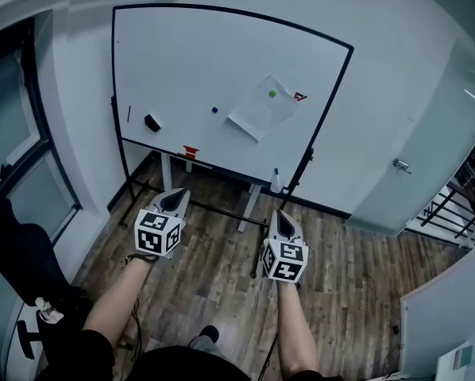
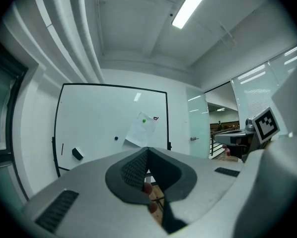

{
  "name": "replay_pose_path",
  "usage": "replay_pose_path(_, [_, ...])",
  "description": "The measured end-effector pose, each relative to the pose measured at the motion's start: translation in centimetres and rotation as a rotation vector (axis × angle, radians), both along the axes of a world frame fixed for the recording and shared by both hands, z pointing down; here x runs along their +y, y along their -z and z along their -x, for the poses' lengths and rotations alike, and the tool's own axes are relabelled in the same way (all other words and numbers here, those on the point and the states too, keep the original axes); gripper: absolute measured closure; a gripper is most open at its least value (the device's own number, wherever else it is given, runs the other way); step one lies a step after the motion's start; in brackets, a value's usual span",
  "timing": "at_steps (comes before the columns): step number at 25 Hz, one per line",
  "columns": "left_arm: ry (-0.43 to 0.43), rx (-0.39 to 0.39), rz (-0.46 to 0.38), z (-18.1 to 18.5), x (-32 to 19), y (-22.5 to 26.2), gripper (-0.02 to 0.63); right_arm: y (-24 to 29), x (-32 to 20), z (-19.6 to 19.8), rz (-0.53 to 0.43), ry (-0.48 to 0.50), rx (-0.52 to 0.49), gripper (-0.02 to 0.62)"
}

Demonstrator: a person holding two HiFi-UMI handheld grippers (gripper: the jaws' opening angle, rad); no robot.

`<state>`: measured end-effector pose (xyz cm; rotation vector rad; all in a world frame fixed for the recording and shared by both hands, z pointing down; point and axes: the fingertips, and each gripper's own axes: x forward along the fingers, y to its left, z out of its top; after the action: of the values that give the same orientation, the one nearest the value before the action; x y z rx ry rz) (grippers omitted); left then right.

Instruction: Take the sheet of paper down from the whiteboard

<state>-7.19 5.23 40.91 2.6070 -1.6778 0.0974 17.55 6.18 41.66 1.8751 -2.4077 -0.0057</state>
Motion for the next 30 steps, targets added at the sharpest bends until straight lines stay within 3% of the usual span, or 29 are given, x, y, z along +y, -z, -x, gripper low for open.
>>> replay_pose_path(12, [-0.016,0.010,-0.003,-3.7,-10.9,-0.1,0.598,0.3,-10.4,-3.7,-0.014,-0.005,0.006,0.575])
replay_pose_path(30, [-0.012,0.027,0.019,-4.6,-20.6,-1.4,0.598,-0.9,-19.9,-4.7,0.008,0.007,0.009,0.575])
